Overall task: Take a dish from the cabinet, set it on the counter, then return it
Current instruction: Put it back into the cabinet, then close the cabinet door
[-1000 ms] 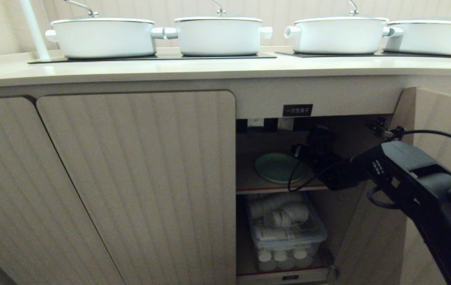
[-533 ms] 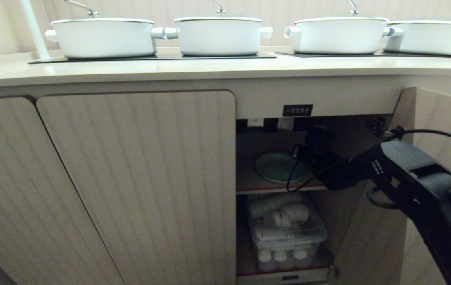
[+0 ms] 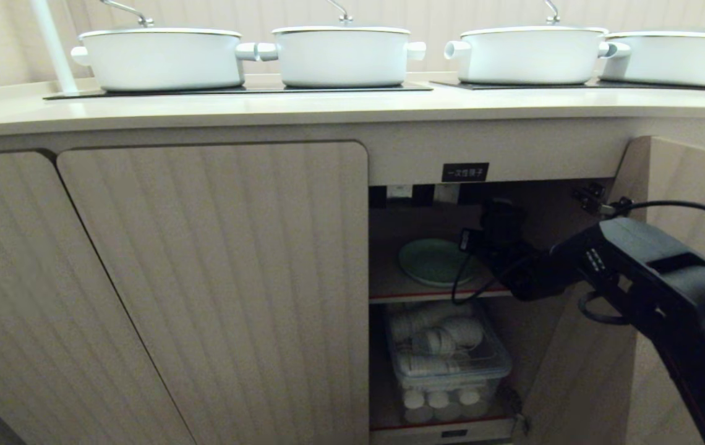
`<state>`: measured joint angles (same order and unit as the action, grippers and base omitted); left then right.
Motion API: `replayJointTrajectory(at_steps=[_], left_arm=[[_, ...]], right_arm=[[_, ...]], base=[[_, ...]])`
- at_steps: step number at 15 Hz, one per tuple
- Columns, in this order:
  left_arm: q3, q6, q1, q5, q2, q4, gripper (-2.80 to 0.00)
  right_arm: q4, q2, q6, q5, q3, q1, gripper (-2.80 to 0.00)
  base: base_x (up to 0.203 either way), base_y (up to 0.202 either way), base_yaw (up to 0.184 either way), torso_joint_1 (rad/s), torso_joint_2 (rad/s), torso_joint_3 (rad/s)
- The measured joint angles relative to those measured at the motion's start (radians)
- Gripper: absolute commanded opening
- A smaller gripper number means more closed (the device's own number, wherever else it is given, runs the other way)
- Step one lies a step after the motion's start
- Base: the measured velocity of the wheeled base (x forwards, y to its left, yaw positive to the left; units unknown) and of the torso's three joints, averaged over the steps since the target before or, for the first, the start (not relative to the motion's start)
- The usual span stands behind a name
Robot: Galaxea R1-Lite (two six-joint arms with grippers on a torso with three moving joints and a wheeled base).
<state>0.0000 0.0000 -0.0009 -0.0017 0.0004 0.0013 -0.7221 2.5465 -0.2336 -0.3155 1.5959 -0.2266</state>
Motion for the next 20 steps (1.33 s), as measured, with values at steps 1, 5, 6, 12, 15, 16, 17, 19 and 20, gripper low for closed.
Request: replayJointTrajectory(at_steps=[1, 5, 6, 12, 15, 16, 17, 19, 20], left_arm=[[0.0, 0.0, 0.0, 0.0, 0.0, 0.0, -2.8], [0.0, 0.0, 0.0, 0.0, 0.0, 0.0, -2.8], [0.0, 0.0, 0.0, 0.0, 0.0, 0.0, -2.8], [0.0, 0.0, 0.0, 0.0, 0.0, 0.0, -2.8], [0.0, 0.0, 0.0, 0.0, 0.0, 0.0, -2.8], [0.0, 0.0, 0.0, 0.0, 0.0, 0.0, -2.8], [0.0, 0.0, 0.0, 0.0, 0.0, 0.0, -2.8], [0.0, 0.0, 0.0, 0.0, 0.0, 0.0, -2.8], [0.0, 0.0, 0.0, 0.0, 0.0, 0.0, -2.8]], right_arm=[[-0.006, -0.01, 0.0, 0.0, -0.027, 0.0, -2.8], [-0.059, -0.065, 0.002, 0.025, -0.155, 0.0, -2.8], [-0.085, -0.081, 0.005, 0.039, -0.186, 0.0, -2.8], [-0.188, -0.19, 0.01, 0.06, -0.41, -0.004, -2.8], [-0.271, -0.247, 0.039, 0.075, -0.537, -0.009, -2.8], [-0.307, -0.266, 0.047, 0.085, -0.581, -0.009, -2.8], [-0.339, -0.286, 0.049, 0.09, -0.623, -0.009, -2.8], [-0.379, -0.338, 0.05, 0.094, -0.719, -0.009, -2.8], [-0.386, -0.364, 0.051, 0.094, -0.764, -0.009, -2.8]], base=[[0.0, 0.0, 0.0, 0.0, 0.0, 0.0], [0.0, 0.0, 0.0, 0.0, 0.0, 0.0], [0.0, 0.0, 0.0, 0.0, 0.0, 0.0], [0.0, 0.0, 0.0, 0.0, 0.0, 0.0], [0.0, 0.0, 0.0, 0.0, 0.0, 0.0], [0.0, 0.0, 0.0, 0.0, 0.0, 0.0], [0.0, 0.0, 0.0, 0.0, 0.0, 0.0], [0.0, 0.0, 0.0, 0.0, 0.0, 0.0], [0.0, 0.0, 0.0, 0.0, 0.0, 0.0]])
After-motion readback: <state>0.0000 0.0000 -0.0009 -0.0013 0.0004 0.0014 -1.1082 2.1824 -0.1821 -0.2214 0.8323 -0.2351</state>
